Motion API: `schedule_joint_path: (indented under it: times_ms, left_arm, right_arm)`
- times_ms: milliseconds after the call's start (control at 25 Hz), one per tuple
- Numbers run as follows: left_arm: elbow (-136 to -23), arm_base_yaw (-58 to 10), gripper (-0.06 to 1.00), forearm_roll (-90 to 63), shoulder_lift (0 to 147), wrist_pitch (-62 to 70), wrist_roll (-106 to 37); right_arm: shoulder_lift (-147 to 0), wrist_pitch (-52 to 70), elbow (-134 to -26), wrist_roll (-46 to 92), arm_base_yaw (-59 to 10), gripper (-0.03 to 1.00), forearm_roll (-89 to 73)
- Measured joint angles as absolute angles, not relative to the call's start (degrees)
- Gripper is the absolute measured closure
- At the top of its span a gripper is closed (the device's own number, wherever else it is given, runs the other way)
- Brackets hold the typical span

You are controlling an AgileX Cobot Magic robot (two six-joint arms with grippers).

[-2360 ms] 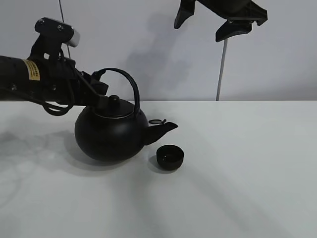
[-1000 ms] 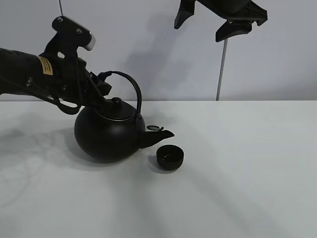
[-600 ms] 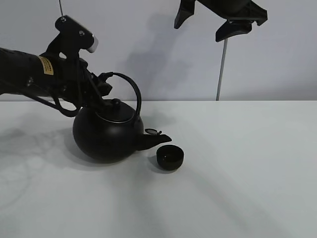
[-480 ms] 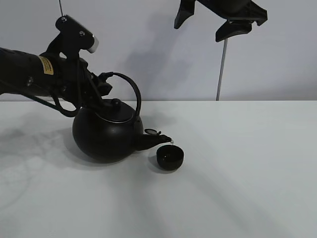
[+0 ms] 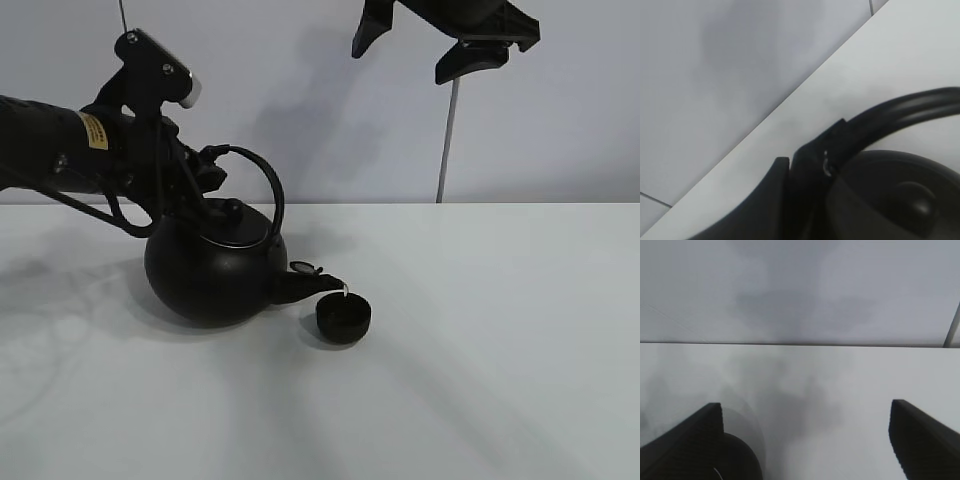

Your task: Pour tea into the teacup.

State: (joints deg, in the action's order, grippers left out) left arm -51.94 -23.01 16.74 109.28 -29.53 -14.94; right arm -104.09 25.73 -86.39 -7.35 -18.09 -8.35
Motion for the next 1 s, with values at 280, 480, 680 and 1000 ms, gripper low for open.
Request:
schedule_joint_path:
  times_ms: [280, 480, 680, 1000]
  left_arm:
    - [-51.94, -23.01, 0.84, 16.74, 109.28, -29.64, -15.34]
    - [-51.94, -23.01, 0.84, 16.74, 109.28, -29.75, -16.07]
    - [-51.94, -23.01, 0.84, 16.74, 109.28, -29.84, -16.72]
    - [-51.94, -23.01, 0.84, 16.74, 109.28, -29.83, -15.72]
  right_arm:
    - [-104.09, 25.73, -86.39, -7.37, -18.09, 0.35, -8.35]
    - [-104.09, 25.73, -86.39, -7.41, -18.09, 0.35, -8.35]
    - [-104.09, 25.73, -86.39, -7.41, -18.09, 0.35, -8.35]
    - [-104.09, 25.73, -86.39, -7.43, -18.09, 0.35, -8.35]
